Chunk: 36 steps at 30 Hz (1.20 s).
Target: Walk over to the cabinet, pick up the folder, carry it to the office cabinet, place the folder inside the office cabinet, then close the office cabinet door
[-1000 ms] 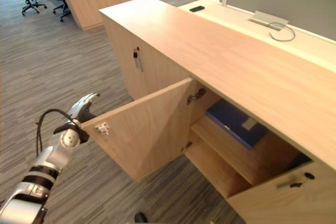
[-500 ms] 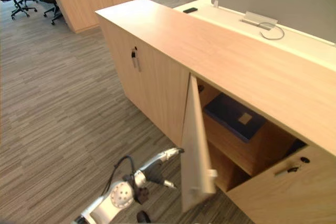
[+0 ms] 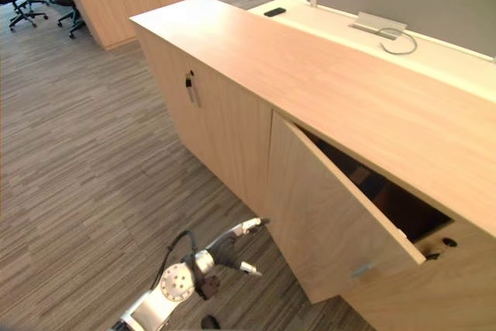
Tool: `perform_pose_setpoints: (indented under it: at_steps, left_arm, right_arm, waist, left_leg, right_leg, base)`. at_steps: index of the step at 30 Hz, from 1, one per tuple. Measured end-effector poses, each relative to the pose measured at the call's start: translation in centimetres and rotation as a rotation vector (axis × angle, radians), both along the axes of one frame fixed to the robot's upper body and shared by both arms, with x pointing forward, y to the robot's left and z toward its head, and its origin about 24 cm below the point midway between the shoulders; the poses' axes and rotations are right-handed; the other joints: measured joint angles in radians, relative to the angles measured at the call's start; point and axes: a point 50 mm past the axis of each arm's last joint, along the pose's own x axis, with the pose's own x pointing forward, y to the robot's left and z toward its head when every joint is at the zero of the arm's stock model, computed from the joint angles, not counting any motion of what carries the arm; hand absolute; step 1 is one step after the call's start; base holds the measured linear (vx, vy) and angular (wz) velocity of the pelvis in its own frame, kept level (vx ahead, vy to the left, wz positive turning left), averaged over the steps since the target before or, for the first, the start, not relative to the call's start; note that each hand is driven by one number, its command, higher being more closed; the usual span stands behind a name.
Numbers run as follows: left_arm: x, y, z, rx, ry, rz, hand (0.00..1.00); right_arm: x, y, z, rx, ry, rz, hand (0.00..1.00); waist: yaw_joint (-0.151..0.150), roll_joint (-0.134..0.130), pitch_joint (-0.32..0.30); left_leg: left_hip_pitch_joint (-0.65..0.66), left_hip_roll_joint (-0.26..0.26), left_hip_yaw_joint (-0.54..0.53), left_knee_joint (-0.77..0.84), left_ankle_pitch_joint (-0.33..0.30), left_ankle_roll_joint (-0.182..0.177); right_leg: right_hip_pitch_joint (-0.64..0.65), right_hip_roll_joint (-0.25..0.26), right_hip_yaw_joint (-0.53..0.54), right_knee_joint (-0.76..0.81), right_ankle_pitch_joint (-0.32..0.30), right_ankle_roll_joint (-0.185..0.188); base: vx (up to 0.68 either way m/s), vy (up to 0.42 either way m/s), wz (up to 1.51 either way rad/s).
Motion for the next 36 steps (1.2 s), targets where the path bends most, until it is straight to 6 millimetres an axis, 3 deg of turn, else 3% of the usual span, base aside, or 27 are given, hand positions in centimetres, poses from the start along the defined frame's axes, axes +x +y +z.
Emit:
perform_pose_setpoints:
  at_steps: [3, 5, 7, 10, 12, 13, 15, 16, 17, 18, 19, 20, 22, 23, 26, 29, 36]
  left_arm:
    - [-0.1, 3.7, -5.0, -0.079, 0.328, 0.27, 0.0]
    - [-1.2, 6.2, -7.9, -0.134, 0.528, 0.446, 0.0]
    - [-2.2, 7.6, -9.4, -0.133, 0.614, 0.543, 0.0]
    - [-3.9, 9.9, -11.4, -0.11, 0.709, 0.734, 0.0]
    - [-6.0, 11.9, -13.0, -0.05, 0.788, 0.911, 0.0]
    - [-6.5, 12.2, -13.3, -0.032, 0.803, 0.95, 0.0]
    - [-7.8, 13.1, -13.8, 0.005, 0.824, 1.055, 0.0]
    - [-8.0, 13.2, -13.9, 0.02, 0.822, 1.074, 0.0]
    - [-8.7, 13.0, -14.1, 0.027, 0.831, 1.108, 0.0]
    - [-8.9, 13.0, -14.1, 0.023, 0.826, 1.139, 0.0]
    - [-9.1, 13.0, -14.1, 0.023, 0.824, 1.152, 0.0]
    - [-9.4, 13.6, -14.1, 0.016, 0.818, 1.2, 0.0]
    - [-9.4, 14.6, -13.9, 0.01, 0.79, 1.254, 0.0]
    - [-9.8, 14.7, -14.0, 0.006, 0.797, 1.27, 0.0]
    - [-11.1, 15.4, -14.2, 0.004, 0.822, 1.301, 0.0]
    - [-13.3, 15.3, -14.8, 0.032, 0.894, 1.275, 0.0]
    - [-13.9, 15.1, -15.1, -0.011, 0.941, 1.229, 0.0]
  right_arm:
    - [1.0, 0.1, 0.0, 0.0, -0.018, 0.017, 0.0]
    - [2.0, 0.1, 0.1, -0.024, -0.04, 0.034, 0.0]
    - [2.3, 0.3, 0.1, -0.038, -0.052, 0.027, 0.0]
    - [3.7, 0.4, 0.2, -0.061, -0.099, 0.015, 0.0]
    - [5.5, 0.3, 0.6, -0.086, -0.169, -0.009, 0.0]
    - [5.7, 0.2, 0.6, -0.093, -0.179, -0.013, 0.0]
    - [6.0, 0.3, 0.7, -0.109, -0.201, -0.03, 0.0]
    - [6.1, 0.3, 0.7, -0.116, -0.204, -0.027, 0.0]
    - [6.1, 0.1, 0.8, -0.127, -0.206, -0.034, 0.0]
    - [6.1, -0.1, 0.8, -0.137, -0.207, -0.031, 0.0]
    - [6.3, -0.3, 0.9, -0.145, -0.21, -0.031, 0.0]
    - [6.6, -0.1, 0.9, -0.144, -0.215, -0.025, 0.0]
    - [6.2, 0.4, 0.7, -0.134, -0.198, 0.006, 0.0]
    - [6.3, 0.3, 0.7, -0.132, -0.193, 0.002, 0.0]
    - [7.3, 0.5, 0.8, -0.125, -0.221, -0.017, 0.0]
    - [7.5, 1.2, 0.7, -0.098, -0.237, -0.053, 0.0]
    - [6.9, 1.7, 0.5, -0.077, -0.224, -0.083, 0.0]
  waist:
    - [-0.001, -0.001, 0.0]
    - [-0.002, -0.003, 0.003]
    - [-0.006, -0.01, 0.007]
    - [-0.002, -0.01, 0.017]
    - [0.004, 0.007, 0.031]
    - [0.004, 0.01, 0.033]
    - [0.02, 0.014, 0.053]
    - [0.028, 0.01, 0.061]
    - [0.038, 0.009, 0.06]
    - [0.048, 0.018, 0.062]
    - [0.053, 0.025, 0.067]
    - [0.064, 0.017, 0.075]
    - [0.065, -0.012, 0.073]
    - [0.067, -0.013, 0.072]
    - [0.086, -0.021, 0.063]
    - [0.088, -0.021, 0.03]
    - [0.085, -0.026, -0.003]
  left_leg:
    - [0.011, 0.009, 0.041, 0.002, -0.017, -0.01]
    - [0.009, 0.015, 0.065, 0.009, -0.026, -0.015]
    - [-0.007, 0.026, 0.068, 0.056, -0.049, -0.012]
    - [-0.102, 0.129, 0.086, 0.351, -0.193, -0.021]
    - [-0.152, 0.238, 0.065, 0.582, -0.278, -0.02]
    - [-0.167, 0.254, 0.043, 0.625, -0.281, -0.021]
    - [-0.219, 0.273, -0.123, 0.766, -0.279, -0.021]
    - [-0.238, 0.265, -0.173, 0.788, -0.295, -0.03]
    - [-0.234, 0.189, -0.322, 0.703, -0.346, -0.053]
    - [-0.224, 0.117, -0.467, 0.587, -0.351, -0.062]
    - [-0.208, 0.089, -0.531, 0.518, -0.339, -0.075]
    - [-0.17, 0.054, -0.545, 0.47, -0.298, -0.112]
    - [-0.173, -0.002, -0.569, 0.473, -0.289, -0.109]
    - [-0.179, -0.015, -0.607, 0.484, -0.289, -0.108]
    - [-0.141, -0.016, -0.558, 0.404, -0.275, -0.08]
    - [-0.092, -0.009, -0.513, 0.331, -0.254, -0.08]
    - [-0.021, 0.017, -0.49, 0.217, -0.216, -0.096]
  right_leg:
    - [-0.014, 0.003, 0.039, -0.003, -0.003, -0.004]
    - [-0.028, 0.005, 0.061, -0.003, -0.003, -0.005]
    - [-0.028, 0.003, 0.063, -0.002, -0.002, -0.002]
    - [-0.032, 0.015, 0.091, 0.008, 0.001, 0.002]
    - [-0.016, 0.056, 0.134, 0.007, -0.002, -0.002]
    - [-0.014, 0.064, 0.149, 0.006, -0.003, -0.004]
    - [-0.006, 0.073, 0.207, 0.005, -0.004, -0.006]
    - [0.001, 0.069, 0.222, 0.005, -0.004, -0.007]
    - [-0.009, 0.055, 0.253, 0.017, -0.004, -0.006]
    - [-0.032, 0.046, 0.288, 0.027, 0.0, 0.0]
    - [-0.043, 0.045, 0.311, 0.033, 0.003, 0.005]
    - [-0.059, 0.03, 0.35, 0.025, 0.009, 0.016]
    - [-0.059, 0.004, 0.37, -0.013, 0.03, 0.024]
    - [-0.06, -0.001, 0.38, -0.025, 0.038, 0.016]
    - [-0.088, -0.01, 0.445, -0.045, 0.065, -0.002]
    - [-0.097, -0.01, 0.49, -0.055, 0.074, 0.003]
    - [-0.092, 0.018, 0.515, -0.074, 0.076, 0.005]
  base:
    - [-0.02, -0.005, -0.38]
    - [0.01, -0.022, -0.33]
    - [0.02, -0.04, -0.14]
    - [0.06, -0.088, -0.32]
    - [0.1, -0.077, -0.64]
    - [0.05, -0.071, -0.58]
    - [0.01, -0.022, -0.62]
    - [0.0, 0.093, -0.68]
    - [-0.02, 0.182, -0.77]
    - [-0.04, 0.208, -0.84]
    - [-0.05, 0.279, -0.91]
    - [-0.02, 0.214, -0.59]
    - [0.04, 0.203, -0.31]
    - [0.08, 0.165, -0.24]
    - [0.03, 0.083, -0.59]
    - [0.01, 0.005, -0.45]
    - [0.01, -0.047, -0.16]
